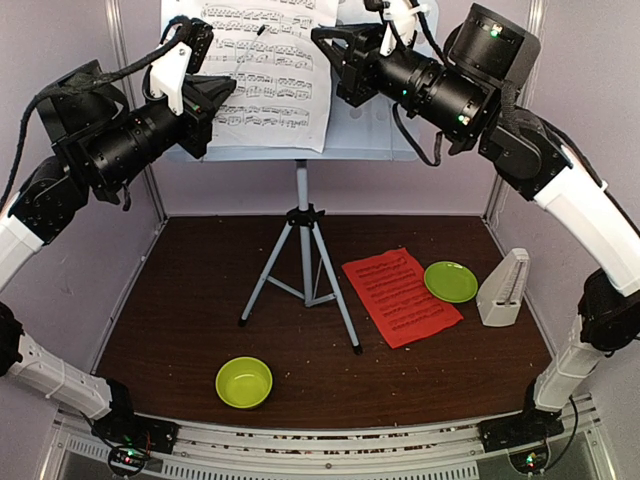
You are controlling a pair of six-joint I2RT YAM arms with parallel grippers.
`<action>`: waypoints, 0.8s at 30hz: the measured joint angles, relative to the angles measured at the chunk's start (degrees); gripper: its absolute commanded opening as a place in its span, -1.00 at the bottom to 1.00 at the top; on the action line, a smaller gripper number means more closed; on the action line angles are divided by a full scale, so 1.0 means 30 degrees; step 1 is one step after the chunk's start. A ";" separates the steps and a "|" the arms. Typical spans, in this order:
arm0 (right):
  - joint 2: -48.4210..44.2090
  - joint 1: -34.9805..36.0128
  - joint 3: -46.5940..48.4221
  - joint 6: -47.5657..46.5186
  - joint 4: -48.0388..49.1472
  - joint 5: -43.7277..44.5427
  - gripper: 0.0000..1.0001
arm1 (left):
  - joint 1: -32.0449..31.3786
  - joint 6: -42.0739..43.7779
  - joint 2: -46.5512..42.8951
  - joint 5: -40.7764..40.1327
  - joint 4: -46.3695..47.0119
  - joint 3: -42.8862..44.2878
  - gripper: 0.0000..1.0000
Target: Set up the instrument practice props
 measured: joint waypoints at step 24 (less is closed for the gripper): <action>0.1100 -0.0503 0.0423 0.1056 0.1246 -0.1588 -1.00 | 0.0000 0.0000 -0.0350 0.0357 0.0007 -0.0255 -1.00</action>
